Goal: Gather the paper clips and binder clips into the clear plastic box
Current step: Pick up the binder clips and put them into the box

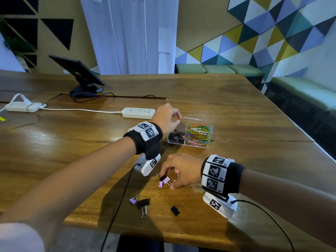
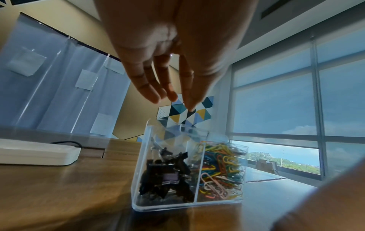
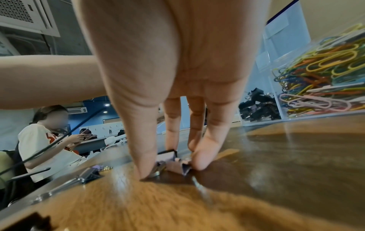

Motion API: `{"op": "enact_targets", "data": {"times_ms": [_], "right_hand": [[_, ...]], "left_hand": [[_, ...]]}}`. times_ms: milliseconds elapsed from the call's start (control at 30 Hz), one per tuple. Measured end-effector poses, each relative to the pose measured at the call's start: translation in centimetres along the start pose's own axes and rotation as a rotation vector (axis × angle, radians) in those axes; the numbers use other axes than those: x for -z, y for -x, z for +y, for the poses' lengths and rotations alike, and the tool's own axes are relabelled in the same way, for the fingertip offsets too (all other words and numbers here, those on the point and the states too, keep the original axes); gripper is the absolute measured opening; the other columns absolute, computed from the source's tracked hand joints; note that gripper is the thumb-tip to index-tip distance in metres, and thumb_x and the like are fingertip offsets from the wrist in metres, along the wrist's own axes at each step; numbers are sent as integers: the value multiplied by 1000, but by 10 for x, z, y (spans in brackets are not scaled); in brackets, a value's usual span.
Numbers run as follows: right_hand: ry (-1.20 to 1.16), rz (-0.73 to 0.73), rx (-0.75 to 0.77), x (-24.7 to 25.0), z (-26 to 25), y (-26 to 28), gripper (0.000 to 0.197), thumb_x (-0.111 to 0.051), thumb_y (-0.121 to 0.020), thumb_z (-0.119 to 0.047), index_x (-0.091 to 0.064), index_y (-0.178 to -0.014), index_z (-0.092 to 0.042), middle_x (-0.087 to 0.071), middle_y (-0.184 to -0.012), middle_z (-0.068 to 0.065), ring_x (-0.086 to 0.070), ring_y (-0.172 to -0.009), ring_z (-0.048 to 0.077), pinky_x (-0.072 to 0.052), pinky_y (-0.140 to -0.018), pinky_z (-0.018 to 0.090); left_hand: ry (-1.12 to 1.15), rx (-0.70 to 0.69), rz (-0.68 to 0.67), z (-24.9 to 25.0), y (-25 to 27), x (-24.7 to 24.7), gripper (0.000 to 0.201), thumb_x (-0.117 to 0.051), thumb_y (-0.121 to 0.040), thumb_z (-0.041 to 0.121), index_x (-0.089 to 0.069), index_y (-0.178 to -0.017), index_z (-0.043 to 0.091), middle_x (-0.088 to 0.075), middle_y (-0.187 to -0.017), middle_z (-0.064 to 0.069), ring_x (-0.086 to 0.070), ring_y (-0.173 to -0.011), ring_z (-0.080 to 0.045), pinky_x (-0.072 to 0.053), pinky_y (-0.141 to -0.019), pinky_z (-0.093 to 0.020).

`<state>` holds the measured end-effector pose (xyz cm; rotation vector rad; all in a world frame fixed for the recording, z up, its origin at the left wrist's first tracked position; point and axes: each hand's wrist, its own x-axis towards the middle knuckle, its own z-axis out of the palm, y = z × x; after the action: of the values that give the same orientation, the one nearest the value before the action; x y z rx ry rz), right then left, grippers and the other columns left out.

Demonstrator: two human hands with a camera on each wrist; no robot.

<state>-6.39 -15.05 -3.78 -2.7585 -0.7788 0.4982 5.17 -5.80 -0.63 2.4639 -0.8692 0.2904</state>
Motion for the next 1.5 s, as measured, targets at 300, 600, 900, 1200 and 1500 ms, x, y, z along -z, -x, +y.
{"op": "enact_targets", "data": {"times_ms": [300, 600, 900, 1200, 1500], "right_hand": [[9, 27, -21, -1, 8, 12, 39, -74, -73, -25, -63, -109, -18, -57, -108, 0, -46, -86, 7, -38, -72, 22], [-14, 37, -92, 2, 23, 24, 41, -75, -73, -29, -62, -111, -22, -48, -97, -12, -43, -80, -2, -35, -74, 20], [-43, 45, -256, -3, 16, 23, 59, -70, -69, -56, -52, -115, -23, -41, -85, -16, -45, -88, 9, -37, -66, 20], [-112, 84, -171, -6, 18, 14, 26, -73, -76, -29, -66, -98, -18, -55, -91, -9, -45, -68, -3, -37, -60, 15], [-80, 98, -215, -4, 16, 11, 29, -77, -66, -23, -68, -93, -16, -63, -92, -4, -61, -84, 13, -56, -75, 32]], "left_hand": [[-90, 48, -576, 10, 69, 28, 23, -62, -86, 35, -61, -99, 17, -59, -93, 4, -55, -85, -11, -44, -71, -19], [-338, 219, -993, 14, 129, 39, 73, -74, -66, 56, -42, -124, 24, -54, -117, 2, -53, -103, -16, -49, -89, -33], [-208, 295, -997, 6, 134, 35, 41, -77, -73, 31, -53, -104, 20, -54, -100, 3, -66, -84, -19, -51, -57, -21], [-12, 304, -950, 0, 125, 27, 20, -69, -82, 10, -63, -101, 9, -65, -78, 1, -62, -65, -11, -52, -56, -16], [-97, 157, -740, 4, 117, 11, 14, -71, -78, 15, -66, -91, 15, -64, -86, 4, -58, -79, -10, -51, -74, -25]]}}
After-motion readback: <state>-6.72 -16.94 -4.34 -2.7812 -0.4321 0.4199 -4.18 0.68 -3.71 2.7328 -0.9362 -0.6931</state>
